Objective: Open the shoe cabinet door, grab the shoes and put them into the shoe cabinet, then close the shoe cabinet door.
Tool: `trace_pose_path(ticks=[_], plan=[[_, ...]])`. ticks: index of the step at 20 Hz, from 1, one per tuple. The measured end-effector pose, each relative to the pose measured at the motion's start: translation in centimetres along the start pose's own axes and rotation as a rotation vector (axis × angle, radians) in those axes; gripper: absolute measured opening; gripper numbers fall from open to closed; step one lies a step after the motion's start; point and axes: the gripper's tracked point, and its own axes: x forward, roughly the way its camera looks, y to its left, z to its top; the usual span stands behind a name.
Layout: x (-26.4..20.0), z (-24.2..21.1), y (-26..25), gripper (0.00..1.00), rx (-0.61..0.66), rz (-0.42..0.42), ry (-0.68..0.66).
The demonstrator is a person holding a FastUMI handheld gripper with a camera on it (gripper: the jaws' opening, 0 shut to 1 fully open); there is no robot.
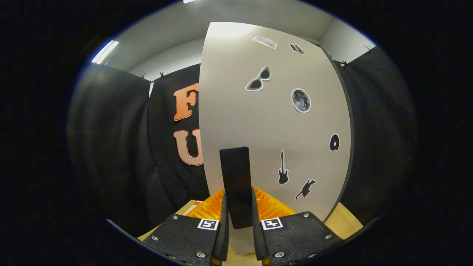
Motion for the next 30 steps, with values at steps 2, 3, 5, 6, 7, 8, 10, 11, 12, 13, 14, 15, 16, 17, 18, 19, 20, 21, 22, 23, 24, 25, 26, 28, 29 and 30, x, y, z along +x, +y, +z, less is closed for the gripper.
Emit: trace_pose_path(ticks=[2, 3, 5, 6, 7, 8, 10, 11, 12, 13, 14, 15, 16, 17, 18, 19, 20, 21, 22, 23, 24, 25, 26, 28, 29, 30], plan=[[-0.8, 0.0, -0.2, 0.28, -0.006, 0.012, 0.003], [-1.2, 0.1, -0.4, 0.28, -0.001, 0.018, 0.005], [-2.3, 0.1, -0.8, 0.28, 0.026, 0.033, 0.002], [-2.3, 0.1, -0.9, 0.28, 0.034, 0.038, 0.004], [-2.3, 0.1, -1.1, 0.28, 0.029, 0.045, 0.006], [-2.5, 0.1, -1.2, 0.28, 0.034, 0.048, 0.003], [-3.2, 0.1, -1.4, 0.28, 0.04, 0.053, 0.0], [-3.5, 0.1, -1.7, 0.28, 0.038, 0.055, -0.002], [-3.9, 0.2, -2.0, 0.28, 0.037, 0.057, -0.006], [-4.4, 0.1, -2.3, 0.27, 0.042, 0.059, -0.007], [-4.8, 0.1, -2.7, 0.28, 0.046, 0.061, -0.01], [-5.2, 0.1, -3.0, 0.28, 0.047, 0.061, -0.012], [-5.7, 0.2, -3.5, 0.28, 0.049, 0.057, -0.017], [-6.2, 0.3, -3.9, 0.28, 0.049, 0.052, -0.02], [-6.6, 0.3, -4.4, 0.27, 0.05, 0.045, -0.026], [-6.8, 0.3, -4.9, 0.27, 0.056, 0.038, -0.029], [-7.1, 0.3, -5.3, 0.27, 0.062, 0.029, -0.035], [-7.5, 0.3, -6.0, 0.27, 0.064, 0.018, -0.04], [-7.9, 0.3, -6.7, 0.27, 0.066, 0.007, -0.044], [-8.3, 0.4, -7.5, 0.27, 0.07, -0.006, -0.047], [-8.9, 0.2, -8.5, 0.27, 0.08, -0.016, -0.046], [-9.5, 0.1, -9.4, 0.27, 0.09, -0.025, -0.047], [-10.3, 0.1, -10.3, 0.27, 0.1, -0.031, -0.051], [-11.1, 0.1, -12.0, 0.27, 0.117, -0.038, -0.062], [-11.3, 0.0, -12.7, 0.27, 0.119, -0.044, -0.061], [-11.6, 0.0, -13.5, 0.27, 0.11, -0.052, -0.068]])
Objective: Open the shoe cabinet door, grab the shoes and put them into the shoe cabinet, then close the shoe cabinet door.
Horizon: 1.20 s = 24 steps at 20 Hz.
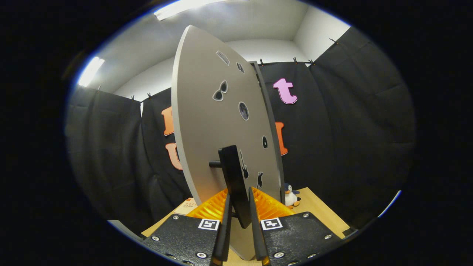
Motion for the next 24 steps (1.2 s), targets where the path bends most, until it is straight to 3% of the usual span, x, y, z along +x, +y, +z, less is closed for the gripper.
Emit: trace_pose_path(ticks=[5, 13, 24], plan=[[-0.9, 0.9, -3.0, 0.24, -0.1, -0.028, -0.019], [-1.0, 1.0, -5.0, 0.23, -0.099, -0.027, -0.006], [-1.4, 0.7, -6.1, 0.2, -0.124, -0.106, 0.008]])
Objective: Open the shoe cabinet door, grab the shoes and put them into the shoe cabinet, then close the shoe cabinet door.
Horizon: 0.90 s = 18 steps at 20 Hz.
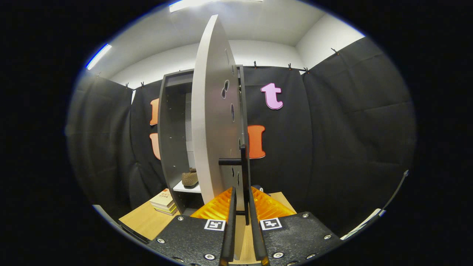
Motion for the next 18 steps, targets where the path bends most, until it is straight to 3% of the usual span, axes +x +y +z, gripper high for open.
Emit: trace_pose_path(ticks=[14, 18], plan=[[0.2, -0.6, -1.3, 0.18, -0.033, -0.131, 0.012], [-0.3, -0.7, -0.4, 0.18, -0.009, -0.098, 0.023]])
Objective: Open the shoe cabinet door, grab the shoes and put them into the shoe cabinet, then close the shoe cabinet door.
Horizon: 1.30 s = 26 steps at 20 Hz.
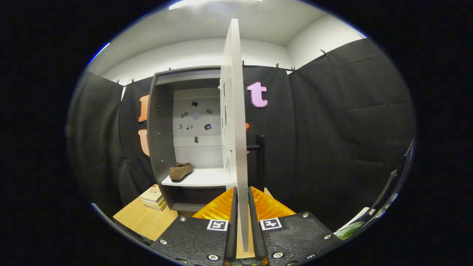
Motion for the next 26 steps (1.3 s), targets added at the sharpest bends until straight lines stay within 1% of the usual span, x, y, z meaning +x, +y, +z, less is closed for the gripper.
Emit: trace_pose_path(ticks=[3, 6, 10, 13, 14, 16, 19, 23, 26], plan=[[-0.9, -0.9, 1.4, 0.18, -0.014, 0.04, 0.012], [-2.2, -2.3, 3.9, 0.18, 0.009, 0.107, 0.031], [-2.8, -6.0, 8.0, 0.18, 0.022, 0.186, 0.094], [-2.8, -10.1, 11.3, 0.2, 0.015, 0.218, 0.113], [-2.1, -12.9, 13.3, 0.2, 0.012, 0.238, 0.154], [-1.4, -17.3, 15.1, 0.21, 0.004, 0.252, 0.245], [0.1, -21.8, 17.6, 0.2, 0.011, 0.274, 0.333], [3.0, -28.3, 19.7, 0.2, 0.012, 0.273, 0.449], [5.6, -33.3, 20.4, 0.2, 0.0, 0.255, 0.527]])
